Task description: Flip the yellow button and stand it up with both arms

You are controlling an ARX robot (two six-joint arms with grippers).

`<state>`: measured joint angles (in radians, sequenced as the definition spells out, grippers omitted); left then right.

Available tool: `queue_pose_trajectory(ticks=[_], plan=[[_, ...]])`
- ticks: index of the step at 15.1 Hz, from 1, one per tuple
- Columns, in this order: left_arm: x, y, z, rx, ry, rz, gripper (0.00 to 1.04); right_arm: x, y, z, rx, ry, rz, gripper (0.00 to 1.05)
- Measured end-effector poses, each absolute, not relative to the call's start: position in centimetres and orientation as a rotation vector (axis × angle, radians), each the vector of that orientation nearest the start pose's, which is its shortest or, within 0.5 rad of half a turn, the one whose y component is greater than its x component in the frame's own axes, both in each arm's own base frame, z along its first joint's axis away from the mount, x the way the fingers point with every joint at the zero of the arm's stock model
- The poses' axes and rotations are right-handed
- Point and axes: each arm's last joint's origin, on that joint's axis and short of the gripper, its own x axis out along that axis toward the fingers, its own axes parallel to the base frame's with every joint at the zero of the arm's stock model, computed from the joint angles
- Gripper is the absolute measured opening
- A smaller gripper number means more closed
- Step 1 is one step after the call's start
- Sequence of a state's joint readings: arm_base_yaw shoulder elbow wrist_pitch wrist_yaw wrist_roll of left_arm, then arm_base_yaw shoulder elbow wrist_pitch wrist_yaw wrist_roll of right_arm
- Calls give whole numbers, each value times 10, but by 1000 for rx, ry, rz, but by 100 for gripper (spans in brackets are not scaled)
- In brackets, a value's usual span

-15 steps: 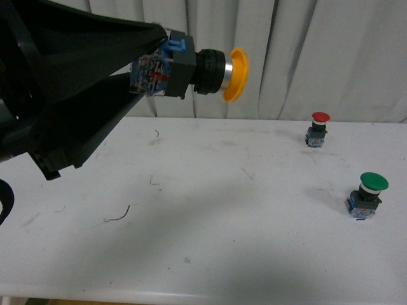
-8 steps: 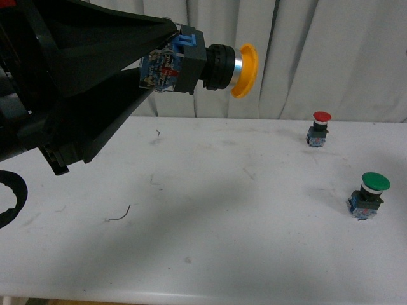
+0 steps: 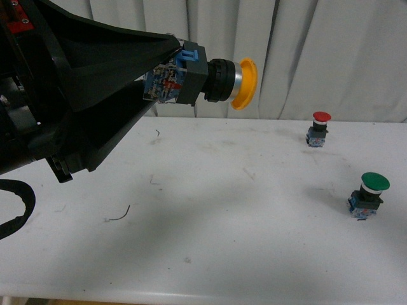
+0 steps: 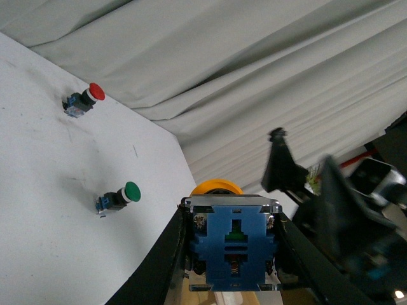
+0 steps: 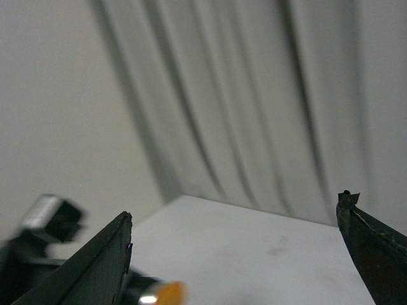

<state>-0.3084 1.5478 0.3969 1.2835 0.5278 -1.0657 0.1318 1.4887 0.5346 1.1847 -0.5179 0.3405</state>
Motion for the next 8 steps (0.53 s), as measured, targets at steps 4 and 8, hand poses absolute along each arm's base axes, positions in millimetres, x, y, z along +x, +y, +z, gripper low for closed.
queue_pose_trajectory(ticks=[4,8], plan=[[243,-95,180,-983,325,-828,32,267,69,201,698,132,874,98],[243,-95,180,-983,324,-827,32,292,96,189,991,342,908,98]])
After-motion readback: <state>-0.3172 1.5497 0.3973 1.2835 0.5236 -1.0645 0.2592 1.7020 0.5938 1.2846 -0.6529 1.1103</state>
